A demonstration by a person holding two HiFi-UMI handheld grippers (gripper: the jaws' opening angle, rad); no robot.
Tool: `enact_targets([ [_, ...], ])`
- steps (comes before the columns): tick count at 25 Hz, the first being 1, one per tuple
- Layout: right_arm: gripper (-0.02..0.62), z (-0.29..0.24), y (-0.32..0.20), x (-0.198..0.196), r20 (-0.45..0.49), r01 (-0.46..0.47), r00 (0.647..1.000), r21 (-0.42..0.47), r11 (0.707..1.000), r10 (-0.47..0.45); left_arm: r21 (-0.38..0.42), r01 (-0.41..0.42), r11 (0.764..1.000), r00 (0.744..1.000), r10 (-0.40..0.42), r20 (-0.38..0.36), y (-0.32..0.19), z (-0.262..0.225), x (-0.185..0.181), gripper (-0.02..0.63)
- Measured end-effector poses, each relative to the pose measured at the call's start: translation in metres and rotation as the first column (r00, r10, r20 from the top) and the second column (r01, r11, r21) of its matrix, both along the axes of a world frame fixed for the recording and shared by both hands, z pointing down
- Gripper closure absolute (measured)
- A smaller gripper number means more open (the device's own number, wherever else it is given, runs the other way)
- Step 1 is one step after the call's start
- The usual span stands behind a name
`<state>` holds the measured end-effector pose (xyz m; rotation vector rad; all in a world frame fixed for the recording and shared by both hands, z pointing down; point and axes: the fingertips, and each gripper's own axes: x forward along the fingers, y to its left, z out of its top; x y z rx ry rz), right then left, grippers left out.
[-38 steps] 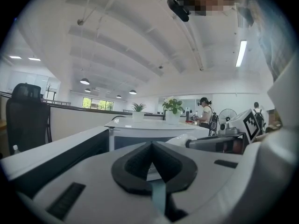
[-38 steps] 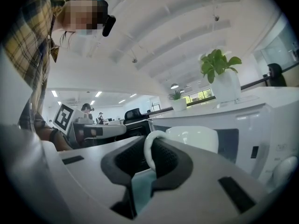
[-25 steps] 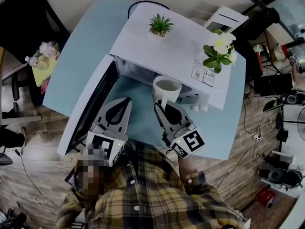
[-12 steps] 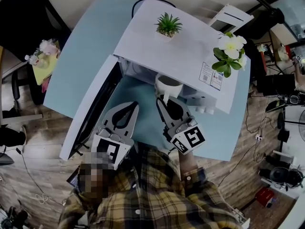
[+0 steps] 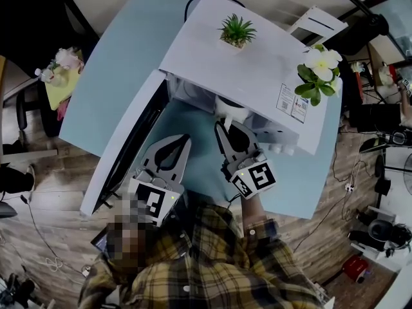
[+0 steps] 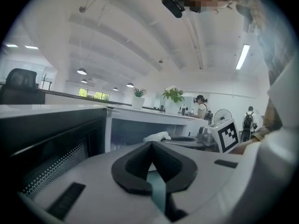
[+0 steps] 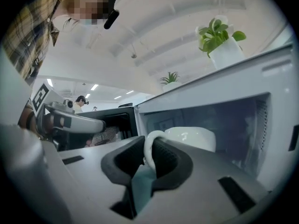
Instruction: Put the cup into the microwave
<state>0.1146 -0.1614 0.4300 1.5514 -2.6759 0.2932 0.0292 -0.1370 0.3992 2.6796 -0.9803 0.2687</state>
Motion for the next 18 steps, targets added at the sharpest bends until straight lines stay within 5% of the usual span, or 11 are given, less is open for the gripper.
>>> enact_targets([
  [18,0.543,0.021,-0.038,0.001,-0.084,-0.003,0.996,0.055,0.998,0.008,-0.021,0.032,0.999,0.999,-0.032,-0.004,0.004,0.017,0.001,0.616],
])
